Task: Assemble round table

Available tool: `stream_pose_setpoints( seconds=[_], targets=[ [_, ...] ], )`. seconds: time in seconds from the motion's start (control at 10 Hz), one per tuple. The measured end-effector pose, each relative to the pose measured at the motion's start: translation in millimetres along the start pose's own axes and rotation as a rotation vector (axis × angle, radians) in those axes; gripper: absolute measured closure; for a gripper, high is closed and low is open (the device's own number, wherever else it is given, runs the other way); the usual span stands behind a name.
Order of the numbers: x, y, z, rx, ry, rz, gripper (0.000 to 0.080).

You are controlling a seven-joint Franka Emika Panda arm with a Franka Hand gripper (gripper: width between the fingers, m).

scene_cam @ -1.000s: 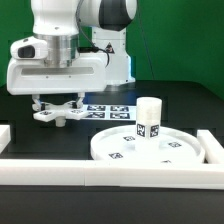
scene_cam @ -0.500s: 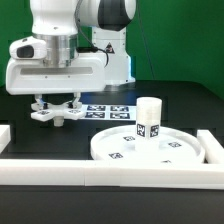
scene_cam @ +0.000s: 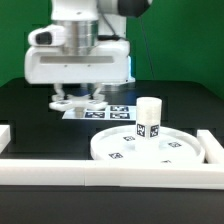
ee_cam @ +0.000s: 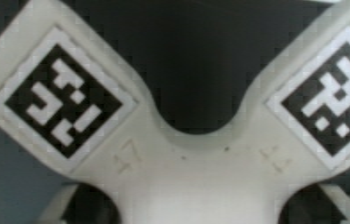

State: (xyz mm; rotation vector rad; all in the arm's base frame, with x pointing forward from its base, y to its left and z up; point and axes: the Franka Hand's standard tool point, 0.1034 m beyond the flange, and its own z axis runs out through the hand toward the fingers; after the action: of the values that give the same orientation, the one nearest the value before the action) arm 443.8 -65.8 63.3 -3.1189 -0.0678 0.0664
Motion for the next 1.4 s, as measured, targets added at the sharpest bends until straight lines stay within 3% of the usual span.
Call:
stream_pose_setpoints(
  seconds=[0.2,0.7,1.1,1.4],
  targets=[
    [15.9,-27.6,-19.3,0.026,-0.022,0.036,0.0356],
    [19.7,-30.6,-21.4,0.028,-0.026,0.031,0.0354],
    [61.3,-62.9,-69.5,0.069,-0.039,-0.019,0.0354],
    [62.1,-63.9,-68.8,0.068,-0.042,-0.016,0.0354]
  ],
)
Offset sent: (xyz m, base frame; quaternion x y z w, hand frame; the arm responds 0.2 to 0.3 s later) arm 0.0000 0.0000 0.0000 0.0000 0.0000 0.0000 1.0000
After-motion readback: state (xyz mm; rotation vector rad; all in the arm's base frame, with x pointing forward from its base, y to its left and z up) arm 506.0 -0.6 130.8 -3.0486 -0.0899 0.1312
